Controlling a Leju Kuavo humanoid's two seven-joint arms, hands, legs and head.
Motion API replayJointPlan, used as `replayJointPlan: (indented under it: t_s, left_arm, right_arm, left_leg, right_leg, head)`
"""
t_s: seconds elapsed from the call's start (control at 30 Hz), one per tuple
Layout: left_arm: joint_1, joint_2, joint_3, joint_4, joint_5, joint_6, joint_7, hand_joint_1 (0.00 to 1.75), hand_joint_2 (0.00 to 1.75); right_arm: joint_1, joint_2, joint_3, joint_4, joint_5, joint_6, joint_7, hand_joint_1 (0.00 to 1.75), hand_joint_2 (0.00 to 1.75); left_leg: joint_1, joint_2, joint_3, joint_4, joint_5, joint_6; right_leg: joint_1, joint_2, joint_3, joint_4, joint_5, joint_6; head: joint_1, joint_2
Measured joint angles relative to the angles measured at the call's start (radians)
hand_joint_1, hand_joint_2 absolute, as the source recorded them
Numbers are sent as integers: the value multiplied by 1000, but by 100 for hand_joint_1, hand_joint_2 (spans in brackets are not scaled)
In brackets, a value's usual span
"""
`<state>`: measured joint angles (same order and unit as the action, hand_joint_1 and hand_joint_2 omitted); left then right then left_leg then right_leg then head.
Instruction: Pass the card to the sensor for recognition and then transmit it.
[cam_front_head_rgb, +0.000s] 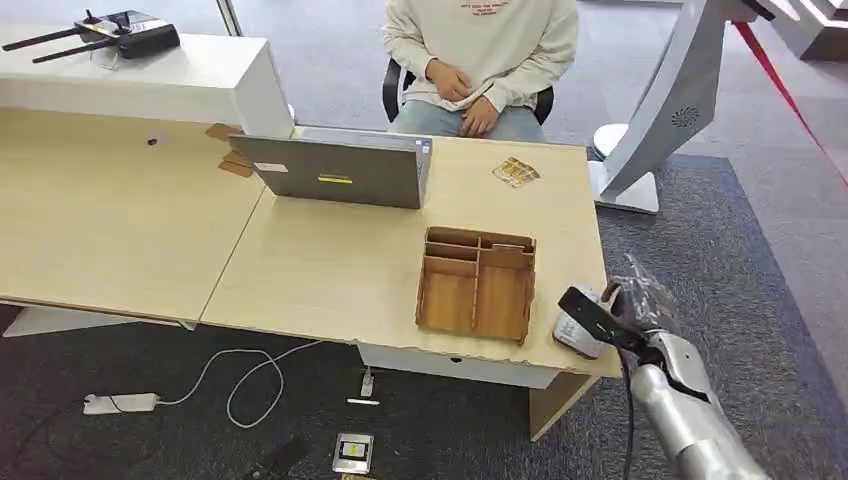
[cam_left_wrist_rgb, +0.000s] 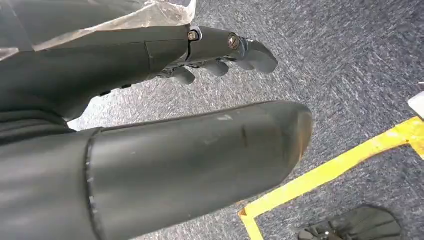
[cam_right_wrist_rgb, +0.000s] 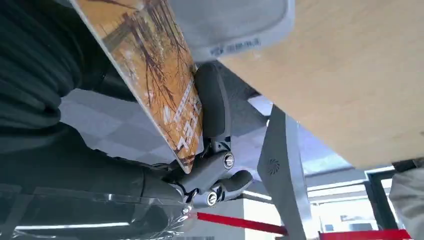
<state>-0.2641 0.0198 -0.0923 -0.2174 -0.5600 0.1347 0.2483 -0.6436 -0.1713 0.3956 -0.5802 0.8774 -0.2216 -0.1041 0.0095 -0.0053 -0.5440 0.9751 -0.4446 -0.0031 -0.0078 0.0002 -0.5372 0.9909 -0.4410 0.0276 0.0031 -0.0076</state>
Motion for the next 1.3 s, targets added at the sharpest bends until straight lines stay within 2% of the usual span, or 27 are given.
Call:
replayJointPlan:
  t_s: [0.37, 0.57, 0.77, 0.83, 0.93, 1.07, 1.3]
  left_arm:
    - [0, 0, 0, 0, -13, 2, -10, 0, 0]
    - [0, 0, -2, 0, -26, 3, -18, 0, 0]
    - [0, -4, -8, 0, -41, 2, -22, 0, 0]
    - [-2, -6, -10, 0, -55, -2, -21, 0, 0]
    - [-16, -12, -25, -1, -71, -10, -15, 0, 0]
    - [-24, -21, -35, -1, -85, -14, -10, 0, 0]
    - [-39, -32, -59, -2, -112, -18, -8, 0, 0]
  right_arm:
    - [-31, -11, -39, -54, -40, 8, -2, 175, 175]
    - [-33, -10, -68, -144, -143, -29, -66, 175, 175]
    - [-70, -17, -81, -309, -143, 91, 0, 175, 175]
    - [-94, -5, -79, -346, -90, 137, 3, 175, 175]
    - [-158, 21, -61, -351, -28, 161, 2, 175, 175]
    - [-229, 58, -39, -340, 7, 156, -24, 175, 175]
    - [-364, 141, 13, -217, 55, 111, -52, 175, 175]
  left_leg:
    - [0, 0, -1, 0, 0, 0]
    - [0, 0, -1, 0, 0, 0]
    - [0, 0, -1, 0, 0, 0]
    - [0, 0, -2, 0, 0, 0]
    - [0, 0, -2, 0, 1, -1]
    - [1, 0, -3, 0, 1, -1]
    - [1, 0, -3, 0, 1, -1]
  right_leg:
    - [0, 0, -1, 0, 0, 0]
    - [0, 0, -1, 0, 0, 0]
    - [0, 0, -1, 0, 0, 0]
    - [0, 0, -2, 1, 0, 0]
    - [0, 1, -2, 1, 0, 0]
    - [0, 1, -2, 1, 0, 0]
    - [0, 1, -3, 2, 0, 0]
  head:
    - [0, 0]
    - [0, 0]
    - [0, 0]
    - [0, 0]
    - [0, 0]
    - [0, 0]
    - [0, 0]
